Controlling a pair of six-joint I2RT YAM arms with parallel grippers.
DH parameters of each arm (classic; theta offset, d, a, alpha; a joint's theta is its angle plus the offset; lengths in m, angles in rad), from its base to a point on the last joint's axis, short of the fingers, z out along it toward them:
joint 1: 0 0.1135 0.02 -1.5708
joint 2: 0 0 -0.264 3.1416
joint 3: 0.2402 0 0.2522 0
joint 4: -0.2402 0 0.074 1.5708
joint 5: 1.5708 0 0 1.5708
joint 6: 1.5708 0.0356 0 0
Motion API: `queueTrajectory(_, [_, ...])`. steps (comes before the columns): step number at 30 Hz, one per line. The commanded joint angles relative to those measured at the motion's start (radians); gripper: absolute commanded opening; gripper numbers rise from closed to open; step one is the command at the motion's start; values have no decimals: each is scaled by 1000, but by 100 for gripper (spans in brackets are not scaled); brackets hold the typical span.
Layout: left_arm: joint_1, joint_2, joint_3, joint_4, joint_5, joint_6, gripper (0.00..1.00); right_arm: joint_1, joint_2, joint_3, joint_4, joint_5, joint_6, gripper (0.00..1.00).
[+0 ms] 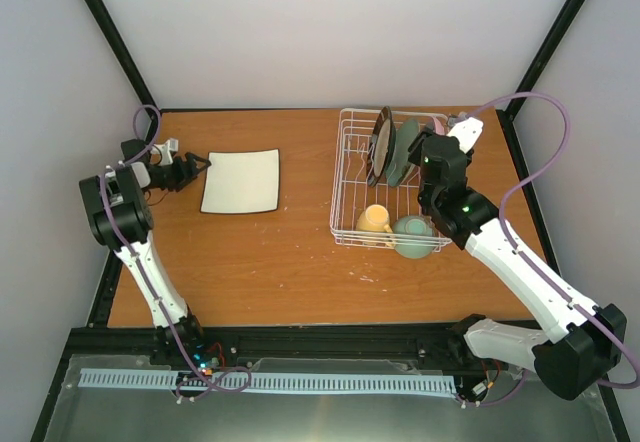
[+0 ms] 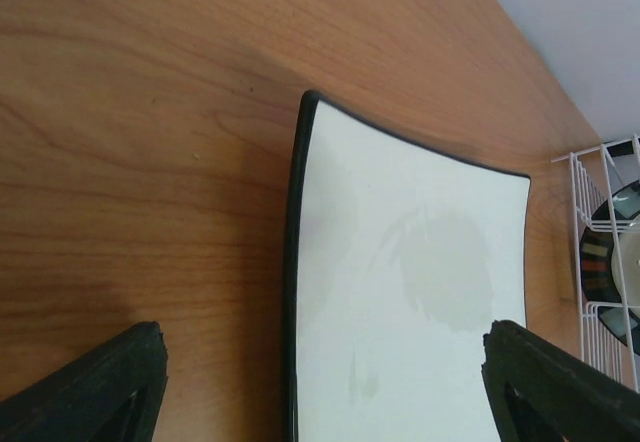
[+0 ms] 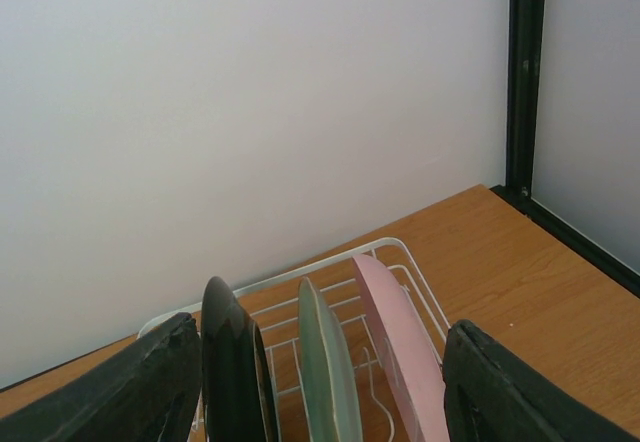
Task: Load the mixed dishes into the dish rack
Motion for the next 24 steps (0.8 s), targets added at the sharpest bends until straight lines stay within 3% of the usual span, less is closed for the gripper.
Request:
queueTrajectory(1, [5, 54, 24, 66, 34, 6, 87, -6, 7, -3, 64, -5, -40, 66])
queueTrajectory(10, [5, 160, 78, 64, 160, 5, 80, -9, 31, 4, 97, -17, -53, 65])
queueTrajectory(18, [-11, 218, 107, 41, 202, 13, 64, -11, 60, 9, 110, -38, -46, 65])
queueTrajectory(24, [-28, 231, 135, 4, 220, 27, 62, -13, 67, 8, 115, -48, -45, 65])
